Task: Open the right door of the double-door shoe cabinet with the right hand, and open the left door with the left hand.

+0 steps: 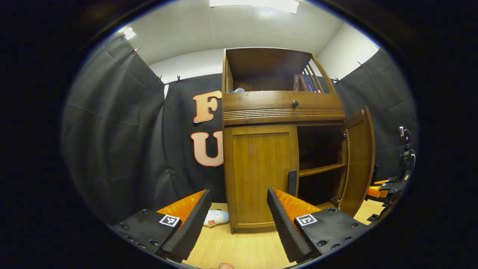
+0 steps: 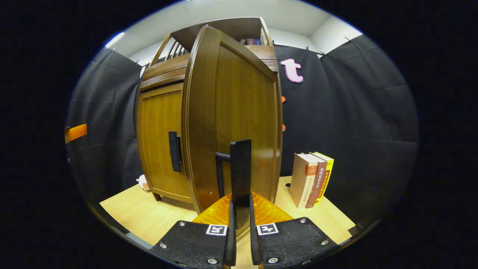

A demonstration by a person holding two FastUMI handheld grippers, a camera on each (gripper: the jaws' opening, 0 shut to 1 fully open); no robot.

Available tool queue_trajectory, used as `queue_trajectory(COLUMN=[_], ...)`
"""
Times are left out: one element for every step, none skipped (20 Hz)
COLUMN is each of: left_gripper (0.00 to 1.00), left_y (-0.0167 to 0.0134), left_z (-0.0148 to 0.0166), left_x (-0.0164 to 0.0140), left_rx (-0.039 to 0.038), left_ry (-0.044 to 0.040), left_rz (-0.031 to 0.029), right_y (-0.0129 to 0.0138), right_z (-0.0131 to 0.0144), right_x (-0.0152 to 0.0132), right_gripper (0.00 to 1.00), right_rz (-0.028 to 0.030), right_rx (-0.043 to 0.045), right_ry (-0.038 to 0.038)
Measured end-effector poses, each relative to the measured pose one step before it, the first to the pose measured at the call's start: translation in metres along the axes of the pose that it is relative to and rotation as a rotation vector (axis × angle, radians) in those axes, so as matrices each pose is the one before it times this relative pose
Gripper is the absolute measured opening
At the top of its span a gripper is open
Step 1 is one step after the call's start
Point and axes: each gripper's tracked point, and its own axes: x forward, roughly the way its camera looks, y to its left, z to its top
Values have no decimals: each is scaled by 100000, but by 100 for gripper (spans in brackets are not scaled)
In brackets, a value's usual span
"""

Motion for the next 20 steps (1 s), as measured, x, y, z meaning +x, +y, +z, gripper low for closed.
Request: queue_trajectory(left_gripper=[94,94,97,94,94,94,94,99,94,94,94,94,94,94,97,97,96,94,94,94], left_y=[-240,-67,-12,-111,-143,-128,-170,-124,-52,16,51,37,28,-51,-163,-202,-93,-72,-82,-144], left_z=[110,-10,-21,-48,-74,-43,-24,-12,-56,10,9,71,-12,96,-40,-13,3,-9,-33,-40], left_x=[195,85,37,-28,-68,-52,-113,-42,-71,-7,49,83,36,60,0,81,61,46,-59,-33], left_rx=[-45,172,113,0,-24,-172,-194,-136,37,315,434,457,322,120,58,189,373,297,146,-22], left_ry=[-73,-158,-29,-1,319,287,371,357,202,-7,-121,-55,109,161,292,193,192,213,238,184], left_rz=[-31,71,236,-318,-274,-336,-489,-353,-161,140,263,127,-22,-240,-322,-315,-399,-220,-334,-190], right_y=[-653,-676,-539,-626,-516,-662,-700,-769,-898,-809,-744,-777,-492,-241,-373,-146,-150,-218,-221,-281], right_z=[123,-43,5,10,90,-54,-31,67,-50,-2,-55,49,-1,33,16,20,23,72,-116,-25], right_x=[-196,-245,-67,-150,-83,-149,-20,28,-19,21,-68,-2,230,-128,-40,-169,28,-28,173,79], right_gripper=[9,14,14,14,10,10,10,10,12,5,3,8,1,1,0,1,0,1,0,0], right_rz=[-974,-940,-821,-968,-764,-794,-1269,-1792,-1724,-1494,-1227,-788,627,889,906,1035,890,924,862,828], right_rx=[-28,175,100,479,-61,-188,-171,-147,-578,-400,48,582,1579,1184,41,-378,-595,-661,-223,101], right_ry=[-52,34,-32,0,-60,-209,-263,-83,-161,-137,-48,12,133,133,-177,-147,-201,-62,-4,-118])
